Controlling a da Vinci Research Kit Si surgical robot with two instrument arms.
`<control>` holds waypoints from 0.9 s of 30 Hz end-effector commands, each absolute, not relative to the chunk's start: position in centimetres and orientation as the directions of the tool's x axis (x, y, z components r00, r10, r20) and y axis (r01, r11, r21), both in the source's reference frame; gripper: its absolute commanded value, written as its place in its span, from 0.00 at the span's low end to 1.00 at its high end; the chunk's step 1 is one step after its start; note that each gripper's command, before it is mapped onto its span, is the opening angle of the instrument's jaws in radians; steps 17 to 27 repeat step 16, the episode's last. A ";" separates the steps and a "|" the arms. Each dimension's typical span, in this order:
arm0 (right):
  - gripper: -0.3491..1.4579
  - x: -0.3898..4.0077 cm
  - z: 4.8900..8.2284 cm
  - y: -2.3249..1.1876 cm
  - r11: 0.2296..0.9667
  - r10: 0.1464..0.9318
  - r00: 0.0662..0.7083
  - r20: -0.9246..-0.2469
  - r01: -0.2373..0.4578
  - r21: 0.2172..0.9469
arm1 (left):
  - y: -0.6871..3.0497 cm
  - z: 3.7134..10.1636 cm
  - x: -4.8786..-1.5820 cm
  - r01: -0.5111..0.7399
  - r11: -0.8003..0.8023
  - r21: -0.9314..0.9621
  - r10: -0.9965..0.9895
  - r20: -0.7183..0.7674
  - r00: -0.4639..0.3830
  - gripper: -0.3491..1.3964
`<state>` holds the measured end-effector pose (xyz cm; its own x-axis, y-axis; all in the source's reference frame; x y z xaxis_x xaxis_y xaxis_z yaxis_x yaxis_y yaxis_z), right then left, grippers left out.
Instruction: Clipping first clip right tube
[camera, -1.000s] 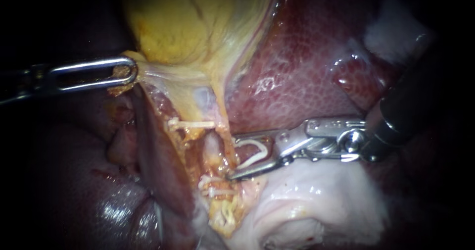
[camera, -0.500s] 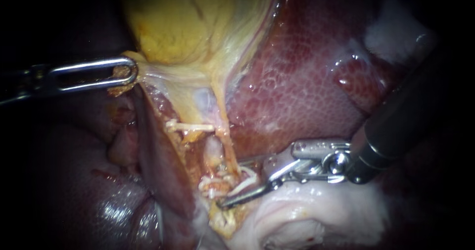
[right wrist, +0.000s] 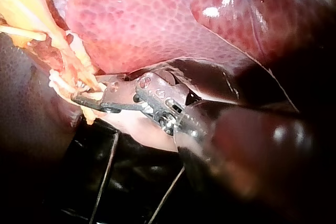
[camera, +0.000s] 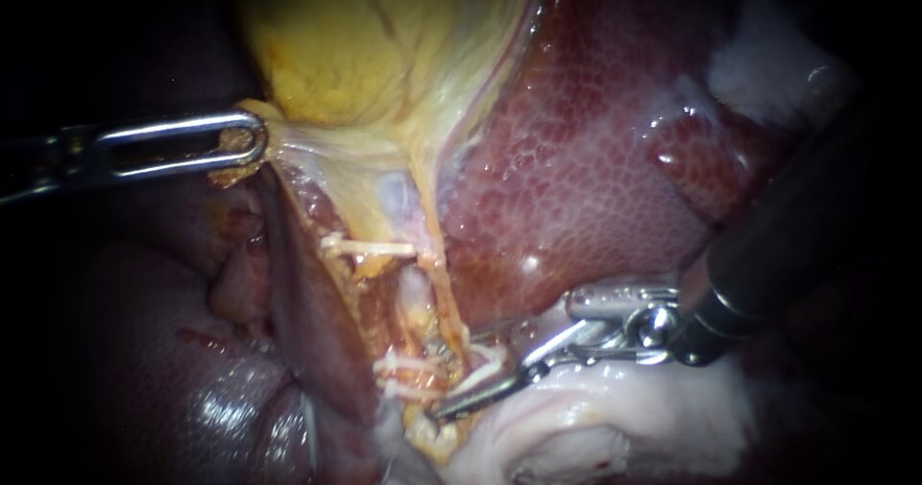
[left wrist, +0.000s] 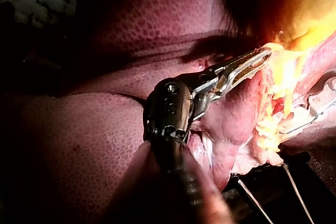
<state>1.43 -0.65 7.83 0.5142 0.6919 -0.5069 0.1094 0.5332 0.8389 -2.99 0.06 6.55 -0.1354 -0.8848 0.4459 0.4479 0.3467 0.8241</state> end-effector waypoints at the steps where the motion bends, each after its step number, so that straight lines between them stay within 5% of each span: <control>1: 0.00 1.44 7.86 -0.65 0.536 0.691 0.512 -0.510 0.110 0.837 | 0.07 6.55 -3.00 0.448 0.347 0.824 -0.885 0.446 -0.136 0.00; 27: 0.06 1.46 7.92 -0.71 0.532 0.687 0.521 -0.507 0.115 0.839 | 0.07 6.55 -3.00 0.448 0.347 0.824 -0.885 0.446 -0.136 0.00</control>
